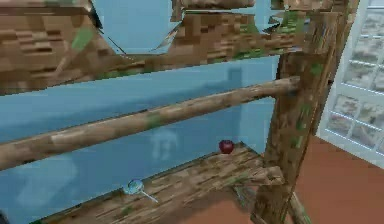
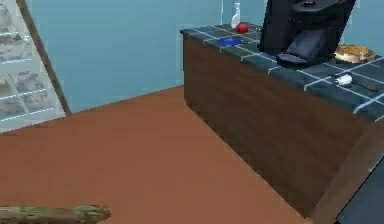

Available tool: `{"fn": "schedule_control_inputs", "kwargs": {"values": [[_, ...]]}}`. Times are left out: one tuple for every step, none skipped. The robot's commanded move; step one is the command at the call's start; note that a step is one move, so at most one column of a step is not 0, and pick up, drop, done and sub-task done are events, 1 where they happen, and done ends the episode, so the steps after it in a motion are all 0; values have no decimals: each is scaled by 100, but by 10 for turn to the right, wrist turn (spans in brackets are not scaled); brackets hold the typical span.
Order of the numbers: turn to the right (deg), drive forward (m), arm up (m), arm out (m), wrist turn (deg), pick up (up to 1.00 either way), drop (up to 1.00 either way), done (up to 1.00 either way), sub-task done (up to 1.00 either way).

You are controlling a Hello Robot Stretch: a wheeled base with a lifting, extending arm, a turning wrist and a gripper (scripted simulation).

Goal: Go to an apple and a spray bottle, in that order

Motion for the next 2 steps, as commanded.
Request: {"fn": "schedule_control_inputs", "kwargs": {"values": [[330, 0, 0, 0, 0, 0, 0, 0, 0], [0, 30, 0, 0, 0, 0, 0, 0, 0]]}}
